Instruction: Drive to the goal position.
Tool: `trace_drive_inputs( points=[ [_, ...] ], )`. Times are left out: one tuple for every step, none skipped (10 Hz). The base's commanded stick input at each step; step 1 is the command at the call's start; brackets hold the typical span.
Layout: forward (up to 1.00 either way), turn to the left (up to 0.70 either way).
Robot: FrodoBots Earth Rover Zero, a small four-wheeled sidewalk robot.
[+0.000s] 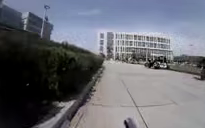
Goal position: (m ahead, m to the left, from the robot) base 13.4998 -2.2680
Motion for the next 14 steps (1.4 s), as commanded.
trace_drive_inputs(
  points=[
    [0.70,0.00],
    [0.70,0.00],
    [0.70,0.00],
    [0.70,0.00],
    [0.70,-0.17],
    [0.70,-0.35],
    [0.70,-0.35],
    [0.70,-0.35],
    [0.70,-0.35],
    [0.70,-0.35],
    [0.70,-0.15],
    [0.70,0.00],
    [0.70,0.00],
    [0.70,0.00]
  ],
)
